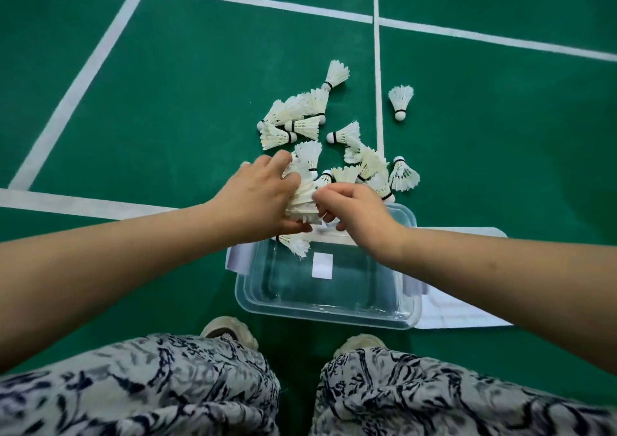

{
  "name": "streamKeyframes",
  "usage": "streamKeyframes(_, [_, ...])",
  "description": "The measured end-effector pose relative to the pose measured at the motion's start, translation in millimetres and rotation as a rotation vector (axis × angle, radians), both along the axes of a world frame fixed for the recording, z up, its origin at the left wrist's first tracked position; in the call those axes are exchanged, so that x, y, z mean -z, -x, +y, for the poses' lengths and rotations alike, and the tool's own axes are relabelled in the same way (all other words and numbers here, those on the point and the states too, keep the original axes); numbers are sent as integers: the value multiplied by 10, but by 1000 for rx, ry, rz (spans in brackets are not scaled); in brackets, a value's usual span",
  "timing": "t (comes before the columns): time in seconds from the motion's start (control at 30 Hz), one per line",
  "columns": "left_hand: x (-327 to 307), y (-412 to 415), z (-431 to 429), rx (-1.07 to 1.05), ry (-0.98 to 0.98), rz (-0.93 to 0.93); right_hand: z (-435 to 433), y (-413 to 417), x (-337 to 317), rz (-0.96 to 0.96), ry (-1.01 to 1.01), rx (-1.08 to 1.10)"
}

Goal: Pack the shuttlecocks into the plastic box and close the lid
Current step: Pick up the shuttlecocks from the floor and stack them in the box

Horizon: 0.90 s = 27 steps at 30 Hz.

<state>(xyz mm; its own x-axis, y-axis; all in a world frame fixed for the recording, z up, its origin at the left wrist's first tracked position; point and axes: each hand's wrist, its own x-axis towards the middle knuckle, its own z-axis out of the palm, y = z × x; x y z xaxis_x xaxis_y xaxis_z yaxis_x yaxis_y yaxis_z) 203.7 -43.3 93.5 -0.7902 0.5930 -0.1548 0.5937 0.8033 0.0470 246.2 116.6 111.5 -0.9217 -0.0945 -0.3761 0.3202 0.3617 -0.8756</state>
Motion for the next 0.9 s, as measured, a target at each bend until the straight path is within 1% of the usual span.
streamKeyframes(0.13, [-1, -40, 140, 51, 40, -5, 58, -12, 134, 12, -79, 62])
streamKeyframes(0.27, [27, -18, 155, 13, 82, -65, 218, -126, 276, 26, -132, 121])
streamKeyframes(0.4, [117, 11, 77, 46, 124, -42, 367, -211, 453, -33, -141, 208])
streamKeyframes(0.47, [188, 35, 51, 76, 88, 10, 390, -192, 567, -58, -215, 192])
streamKeyframes(0.53, [238, 74, 36, 83, 5, 55, 385, -144, 695, -81, -289, 165])
streamKeyframes(0.6, [264, 126, 18, 106, -58, 89, 352, -75, 831, -100, -381, 88])
streamKeyframes(0.7, [329, 181, -2, 201, -77, 142, 282, 0, 1028, -117, -526, -51])
streamKeyframes(0.77, [361, 196, -29, 224, -80, 161, 265, -1, 1134, -132, -594, -72])
streamKeyframes(0.9, [368, 219, -64, 236, -87, 194, 290, -78, 1246, -116, -639, -103])
